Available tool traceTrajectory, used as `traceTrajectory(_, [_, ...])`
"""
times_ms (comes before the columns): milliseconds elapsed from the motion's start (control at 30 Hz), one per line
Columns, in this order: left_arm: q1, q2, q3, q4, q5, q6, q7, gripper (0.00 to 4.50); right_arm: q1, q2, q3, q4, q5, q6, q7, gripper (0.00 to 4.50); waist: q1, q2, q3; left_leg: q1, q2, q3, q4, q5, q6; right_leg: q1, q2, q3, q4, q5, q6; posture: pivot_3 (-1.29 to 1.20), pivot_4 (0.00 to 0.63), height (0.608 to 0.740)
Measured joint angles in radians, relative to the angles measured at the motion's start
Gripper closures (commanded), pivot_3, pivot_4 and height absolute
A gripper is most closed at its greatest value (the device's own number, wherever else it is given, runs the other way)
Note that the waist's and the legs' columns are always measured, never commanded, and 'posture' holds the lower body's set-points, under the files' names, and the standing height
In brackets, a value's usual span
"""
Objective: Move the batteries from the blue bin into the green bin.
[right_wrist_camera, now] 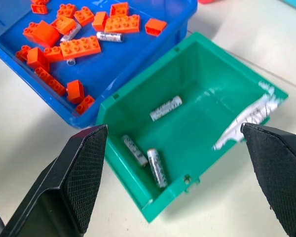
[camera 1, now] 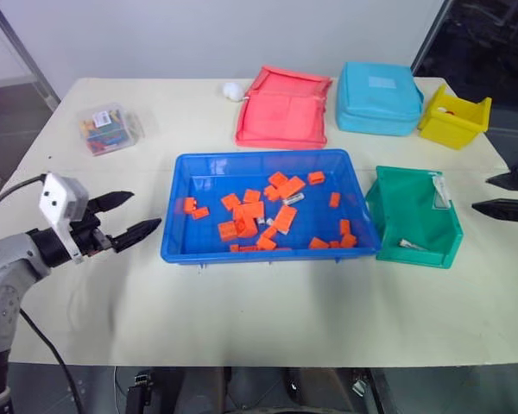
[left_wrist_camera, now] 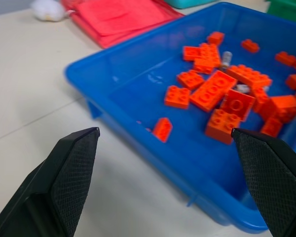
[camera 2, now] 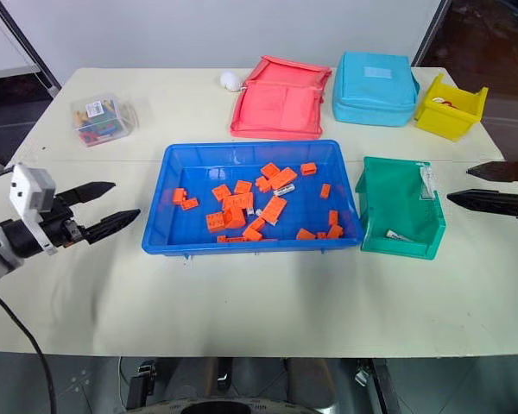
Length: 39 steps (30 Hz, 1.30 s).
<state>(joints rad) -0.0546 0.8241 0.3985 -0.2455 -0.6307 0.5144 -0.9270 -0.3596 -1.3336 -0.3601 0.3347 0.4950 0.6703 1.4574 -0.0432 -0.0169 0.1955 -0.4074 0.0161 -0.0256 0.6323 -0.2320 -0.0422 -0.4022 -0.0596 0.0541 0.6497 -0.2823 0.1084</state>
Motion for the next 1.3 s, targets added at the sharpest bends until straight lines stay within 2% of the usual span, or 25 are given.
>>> traceTrajectory(300, [-0.033,0.017,-0.024,0.01,-0.001,0.016,-0.036,0.0,0.016,0.034,-0.031,-0.028,0.013,0.009,-0.049,0.06,0.001,0.0,0.0,0.0,0.0,0.0,0.0,0.0,0.0,0.0,0.0,0.0,0.0,0.0,0.0,0.0,0.15,0.74])
traceTrajectory(933, [-0.088,0.018,-0.034,0.017,0.009,0.021,-0.053,0.0,-0.035,0.1,0.004,-0.064,0.04,0.013,-0.1,0.06,0.002,0.0,0.0,0.0,0.0,0.0,0.0,0.0,0.0,0.0,0.0,0.0,0.001,0.0,0.0,0.0,0.15,0.74])
traceTrajectory(1200, [-0.097,0.016,-0.056,0.017,0.011,0.021,-0.05,0.0,-0.112,0.121,0.037,-0.067,0.047,0.019,-0.108,0.06,0.0,0.0,0.0,0.0,0.0,0.0,0.0,0.0,0.0,0.0,0.0,0.0,0.001,0.0,0.0,0.0,0.15,0.74])
traceTrajectory(1300, [-0.099,0.015,-0.062,0.017,0.011,0.019,-0.043,0.0,-0.193,0.166,0.051,-0.079,0.06,0.023,-0.136,0.06,-0.002,0.0,0.0,0.0,0.0,0.0,0.0,0.0,0.0,0.0,0.0,0.0,0.002,0.0,0.0,0.0,0.15,0.74])
